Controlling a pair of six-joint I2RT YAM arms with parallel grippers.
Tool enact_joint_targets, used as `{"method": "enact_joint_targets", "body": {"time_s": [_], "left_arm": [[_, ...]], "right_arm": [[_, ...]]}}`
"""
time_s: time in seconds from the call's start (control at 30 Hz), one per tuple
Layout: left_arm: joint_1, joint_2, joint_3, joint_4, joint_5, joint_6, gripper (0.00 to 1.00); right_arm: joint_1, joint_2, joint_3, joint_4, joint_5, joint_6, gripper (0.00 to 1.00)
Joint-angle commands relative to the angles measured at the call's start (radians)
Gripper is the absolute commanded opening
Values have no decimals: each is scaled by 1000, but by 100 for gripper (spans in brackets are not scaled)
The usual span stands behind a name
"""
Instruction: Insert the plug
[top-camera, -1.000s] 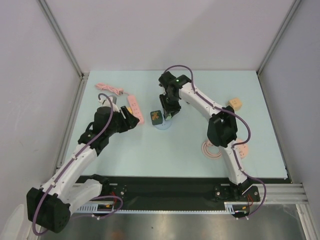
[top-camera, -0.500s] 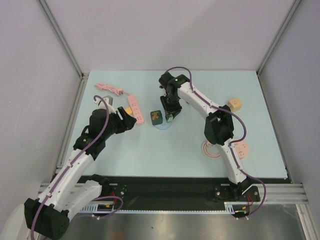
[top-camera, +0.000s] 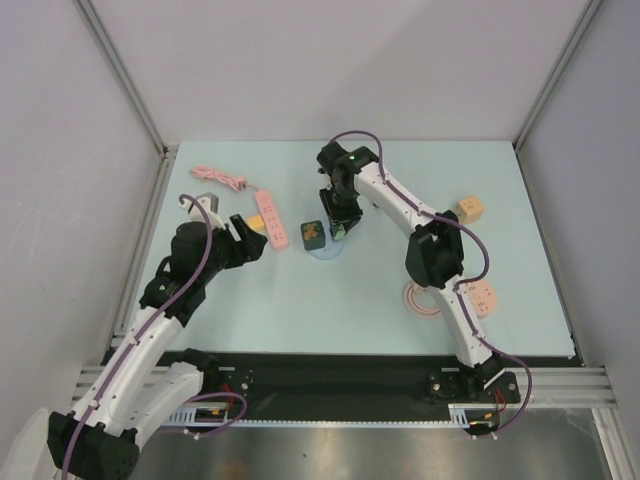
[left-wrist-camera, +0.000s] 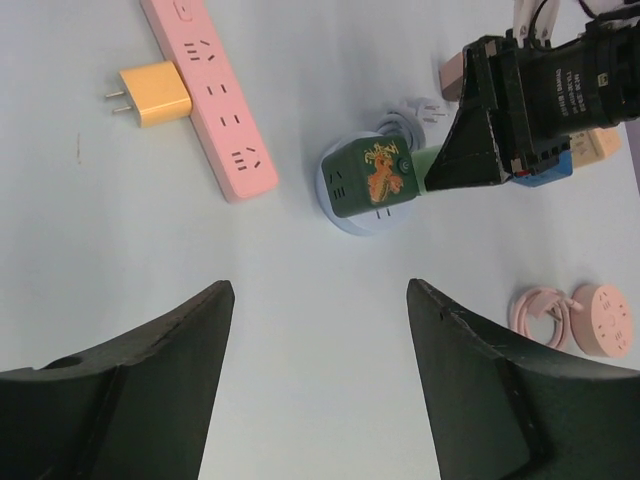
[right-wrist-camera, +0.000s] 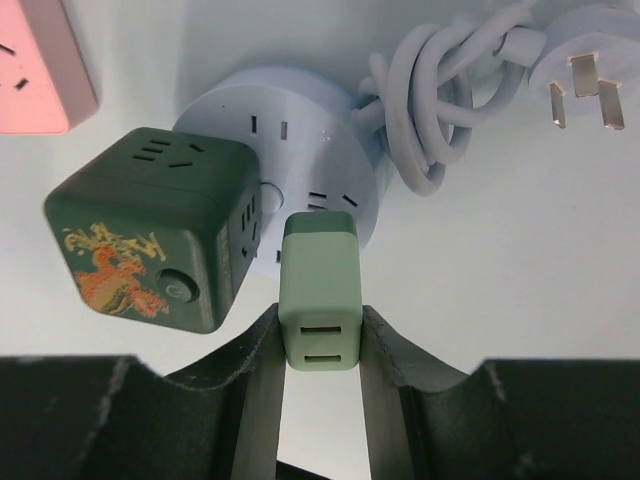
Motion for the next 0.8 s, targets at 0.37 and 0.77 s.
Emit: {"method": "enact_joint_targets", "body": {"time_s": [0.37, 0.77], "left_arm": [[14, -53, -8, 5, -83, 33, 77], [14, -70, -14, -7, -109, 40, 79]], "right_arm": [[0, 93, 59, -44, 4, 8, 0], [6, 136, 85, -89, -3, 12, 0]]}}
